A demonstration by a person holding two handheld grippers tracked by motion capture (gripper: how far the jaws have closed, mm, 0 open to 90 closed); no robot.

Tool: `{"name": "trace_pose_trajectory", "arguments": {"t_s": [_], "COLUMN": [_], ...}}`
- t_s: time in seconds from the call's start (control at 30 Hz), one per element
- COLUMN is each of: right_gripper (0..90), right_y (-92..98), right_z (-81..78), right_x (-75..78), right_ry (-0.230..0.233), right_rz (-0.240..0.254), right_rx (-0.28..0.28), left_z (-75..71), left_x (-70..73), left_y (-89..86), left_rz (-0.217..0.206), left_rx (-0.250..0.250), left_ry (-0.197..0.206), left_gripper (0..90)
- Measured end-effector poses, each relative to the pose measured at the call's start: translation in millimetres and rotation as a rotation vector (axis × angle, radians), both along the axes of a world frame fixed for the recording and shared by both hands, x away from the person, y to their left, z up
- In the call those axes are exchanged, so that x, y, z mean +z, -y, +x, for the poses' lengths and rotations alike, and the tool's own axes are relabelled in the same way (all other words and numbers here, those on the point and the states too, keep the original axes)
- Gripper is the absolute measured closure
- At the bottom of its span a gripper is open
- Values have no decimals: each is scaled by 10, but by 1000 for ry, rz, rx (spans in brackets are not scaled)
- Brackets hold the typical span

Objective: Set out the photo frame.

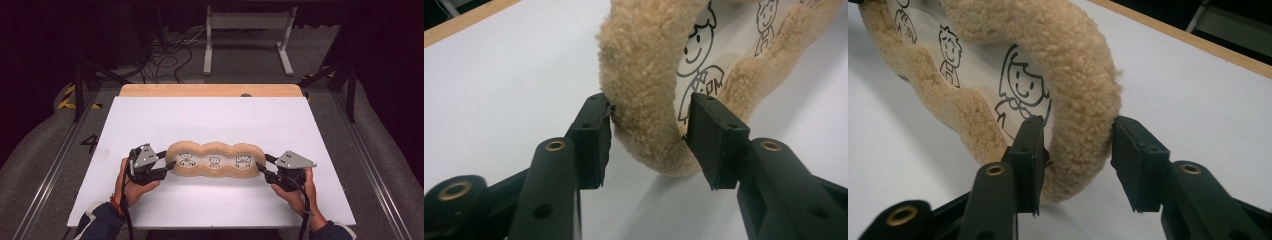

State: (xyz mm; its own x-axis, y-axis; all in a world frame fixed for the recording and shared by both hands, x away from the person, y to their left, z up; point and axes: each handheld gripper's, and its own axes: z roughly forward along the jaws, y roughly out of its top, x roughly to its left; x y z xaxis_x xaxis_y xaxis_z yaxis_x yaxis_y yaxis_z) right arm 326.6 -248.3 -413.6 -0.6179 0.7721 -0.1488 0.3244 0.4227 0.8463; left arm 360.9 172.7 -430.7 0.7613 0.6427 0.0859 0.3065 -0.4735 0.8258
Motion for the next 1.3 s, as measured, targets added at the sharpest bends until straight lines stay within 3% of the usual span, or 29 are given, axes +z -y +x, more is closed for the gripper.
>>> {"name": "trace_pose_trajectory", "arguments": {"t_s": [0.13,0.2,0.37,0.57,0.77,1.07,1.3], "right_gripper": [447,419,238,96,94,117,125], "right_y": [-14,-16,-24,-22,-36,-1,37], "right_z": [8,12,39,59,59,40,17], "right_x": [-4,-5,-21,-45,-58,-33,-27], "right_ry": [-11,-14,-32,-48,-54,-44,-39], "right_rz": [-17,-18,-19,-16,-31,-61,-85], "right_rx": [9,10,10,12,26,35,29], "left_z": [-16,-20,-18,-19,-15,-70,-111], "left_x": [5,5,-9,-54,-73,-74,-74], "left_y": [13,19,2,11,-9,-34,-109], "left_rz": [15,24,-2,2,4,46,45], "left_rx": [-10,-6,13,-10,-9,-24,-17], "left_ry": [4,7,3,-12,-3,23,27], "left_gripper": [366,345,160,66,56,73,73]}}
